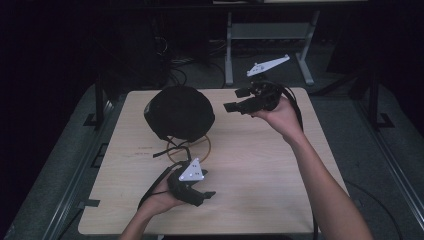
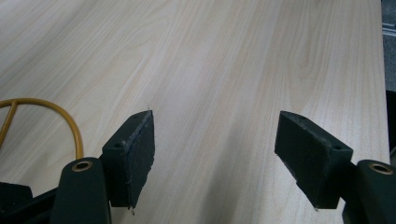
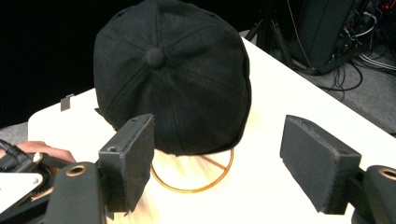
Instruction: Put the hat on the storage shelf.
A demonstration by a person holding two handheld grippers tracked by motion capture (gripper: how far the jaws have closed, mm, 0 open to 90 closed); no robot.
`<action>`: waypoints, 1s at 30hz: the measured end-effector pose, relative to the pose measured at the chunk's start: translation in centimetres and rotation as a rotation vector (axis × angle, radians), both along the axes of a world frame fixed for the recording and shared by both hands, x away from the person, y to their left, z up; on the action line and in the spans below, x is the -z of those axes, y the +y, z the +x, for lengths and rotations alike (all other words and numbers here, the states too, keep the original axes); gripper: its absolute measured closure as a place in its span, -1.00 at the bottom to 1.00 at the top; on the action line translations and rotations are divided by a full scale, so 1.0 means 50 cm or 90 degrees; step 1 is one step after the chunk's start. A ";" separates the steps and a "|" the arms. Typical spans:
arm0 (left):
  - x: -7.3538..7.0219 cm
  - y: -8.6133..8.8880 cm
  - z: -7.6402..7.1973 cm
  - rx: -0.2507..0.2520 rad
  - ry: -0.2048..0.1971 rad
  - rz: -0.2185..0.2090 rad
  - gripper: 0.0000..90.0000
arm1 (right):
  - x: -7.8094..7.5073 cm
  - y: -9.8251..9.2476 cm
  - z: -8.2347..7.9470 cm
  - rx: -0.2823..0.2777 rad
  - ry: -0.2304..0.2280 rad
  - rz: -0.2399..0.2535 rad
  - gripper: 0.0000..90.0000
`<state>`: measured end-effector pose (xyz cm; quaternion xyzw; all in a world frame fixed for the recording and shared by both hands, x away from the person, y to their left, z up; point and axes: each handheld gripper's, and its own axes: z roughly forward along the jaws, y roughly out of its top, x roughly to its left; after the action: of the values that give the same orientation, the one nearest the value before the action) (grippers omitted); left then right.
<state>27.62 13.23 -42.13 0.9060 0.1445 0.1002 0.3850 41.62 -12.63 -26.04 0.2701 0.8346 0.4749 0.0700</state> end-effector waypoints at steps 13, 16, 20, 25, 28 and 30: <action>0.002 -0.003 -0.001 0.005 -0.003 0.010 -0.37 | 0.025 -0.062 -0.032 0.018 -0.006 0.005 -0.46; 0.003 -0.004 -0.002 0.004 -0.002 0.010 -0.37 | 0.033 -0.076 -0.039 0.022 -0.006 0.003 -0.47; 0.003 -0.004 -0.003 0.005 -0.002 0.014 -0.37 | 0.044 -0.093 -0.050 0.031 -0.003 0.006 -0.47; 0.004 -0.005 -0.003 0.004 -0.001 0.014 -0.37 | 0.059 -0.119 -0.064 0.039 -0.002 0.003 -0.50; 0.004 -0.004 -0.002 0.003 -0.001 0.013 -0.37 | 0.071 -0.138 -0.074 0.045 0.003 0.009 -0.50; 0.004 -0.004 -0.003 0.004 -0.001 0.014 -0.37 | 0.078 -0.148 -0.080 0.049 0.004 0.009 -0.51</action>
<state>27.48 13.02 -42.31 0.9105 0.1405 0.1016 0.3754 37.61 -20.01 -29.95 0.3043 0.8202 0.4771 0.0834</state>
